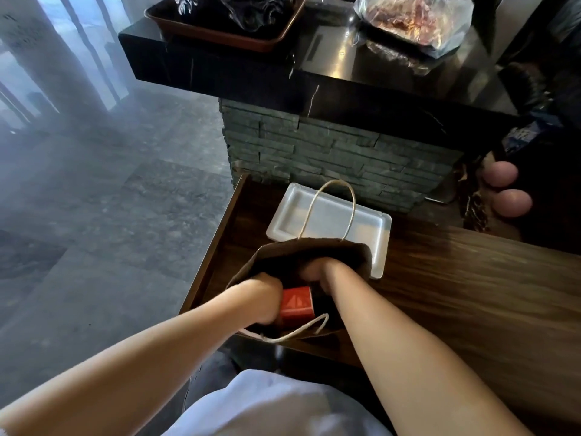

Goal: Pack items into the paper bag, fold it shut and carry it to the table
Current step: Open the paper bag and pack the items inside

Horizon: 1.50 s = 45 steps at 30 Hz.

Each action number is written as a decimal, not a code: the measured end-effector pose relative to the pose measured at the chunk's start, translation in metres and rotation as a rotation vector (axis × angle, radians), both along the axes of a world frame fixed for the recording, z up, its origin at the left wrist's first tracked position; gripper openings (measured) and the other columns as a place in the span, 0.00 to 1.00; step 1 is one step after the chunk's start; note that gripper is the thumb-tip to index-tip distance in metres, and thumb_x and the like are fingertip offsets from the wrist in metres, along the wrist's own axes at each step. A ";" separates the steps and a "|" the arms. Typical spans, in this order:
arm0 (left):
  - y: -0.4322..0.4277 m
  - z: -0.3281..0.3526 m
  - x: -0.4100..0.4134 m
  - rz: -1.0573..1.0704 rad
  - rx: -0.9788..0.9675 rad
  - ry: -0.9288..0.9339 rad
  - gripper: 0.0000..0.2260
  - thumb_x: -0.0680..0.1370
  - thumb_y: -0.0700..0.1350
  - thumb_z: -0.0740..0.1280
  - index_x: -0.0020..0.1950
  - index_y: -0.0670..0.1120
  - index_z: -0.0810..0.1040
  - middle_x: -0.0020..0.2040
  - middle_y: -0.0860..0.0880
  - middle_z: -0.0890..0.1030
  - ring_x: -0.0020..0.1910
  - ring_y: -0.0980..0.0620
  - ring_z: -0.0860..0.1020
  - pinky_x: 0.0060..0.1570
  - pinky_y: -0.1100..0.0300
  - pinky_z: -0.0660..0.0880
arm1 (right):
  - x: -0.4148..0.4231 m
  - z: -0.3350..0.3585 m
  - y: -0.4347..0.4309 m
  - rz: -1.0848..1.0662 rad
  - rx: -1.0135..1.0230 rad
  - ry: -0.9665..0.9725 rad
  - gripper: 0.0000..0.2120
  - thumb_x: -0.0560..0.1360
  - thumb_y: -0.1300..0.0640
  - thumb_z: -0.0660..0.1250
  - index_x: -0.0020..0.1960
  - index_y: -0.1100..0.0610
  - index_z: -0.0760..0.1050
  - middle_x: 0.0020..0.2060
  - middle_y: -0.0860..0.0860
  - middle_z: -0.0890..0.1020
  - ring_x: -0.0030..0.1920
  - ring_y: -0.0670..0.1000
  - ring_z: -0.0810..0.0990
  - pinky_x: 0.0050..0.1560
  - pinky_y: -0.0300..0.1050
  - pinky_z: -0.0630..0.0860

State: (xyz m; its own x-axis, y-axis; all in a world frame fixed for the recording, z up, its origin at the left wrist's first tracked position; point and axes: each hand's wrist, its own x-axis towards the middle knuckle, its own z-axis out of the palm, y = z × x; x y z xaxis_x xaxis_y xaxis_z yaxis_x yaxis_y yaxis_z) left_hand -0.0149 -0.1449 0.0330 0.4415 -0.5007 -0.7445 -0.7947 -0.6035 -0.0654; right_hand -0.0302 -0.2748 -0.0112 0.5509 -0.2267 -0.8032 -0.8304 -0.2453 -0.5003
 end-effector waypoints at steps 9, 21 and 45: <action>0.025 0.016 0.050 0.511 -0.142 0.274 0.27 0.74 0.62 0.65 0.68 0.47 0.74 0.51 0.49 0.81 0.50 0.49 0.79 0.52 0.58 0.73 | -0.016 -0.026 0.005 -0.184 0.087 0.042 0.17 0.78 0.56 0.63 0.65 0.57 0.74 0.60 0.58 0.78 0.60 0.58 0.76 0.65 0.54 0.72; 0.021 0.012 0.036 0.374 -0.147 0.065 0.19 0.77 0.51 0.65 0.65 0.44 0.77 0.56 0.45 0.81 0.54 0.46 0.79 0.55 0.57 0.74 | -0.020 -0.020 0.009 -0.067 -0.047 0.105 0.18 0.79 0.57 0.61 0.68 0.57 0.70 0.62 0.57 0.77 0.52 0.55 0.79 0.42 0.44 0.73; -0.008 0.006 0.042 0.300 -0.148 0.213 0.17 0.78 0.43 0.58 0.65 0.43 0.75 0.58 0.43 0.81 0.54 0.44 0.80 0.55 0.54 0.77 | -0.036 0.025 0.008 0.297 -0.256 -0.016 0.31 0.71 0.57 0.69 0.72 0.48 0.64 0.64 0.55 0.74 0.61 0.59 0.73 0.62 0.53 0.72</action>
State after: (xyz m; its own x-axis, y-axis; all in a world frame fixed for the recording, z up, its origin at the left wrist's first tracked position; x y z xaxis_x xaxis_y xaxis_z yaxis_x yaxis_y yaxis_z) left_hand 0.0271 -0.1533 0.0387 0.4276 -0.4816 -0.7650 -0.5680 -0.8015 0.1870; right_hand -0.0661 -0.2664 0.0137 0.6344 -0.2474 -0.7323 -0.6973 -0.5921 -0.4040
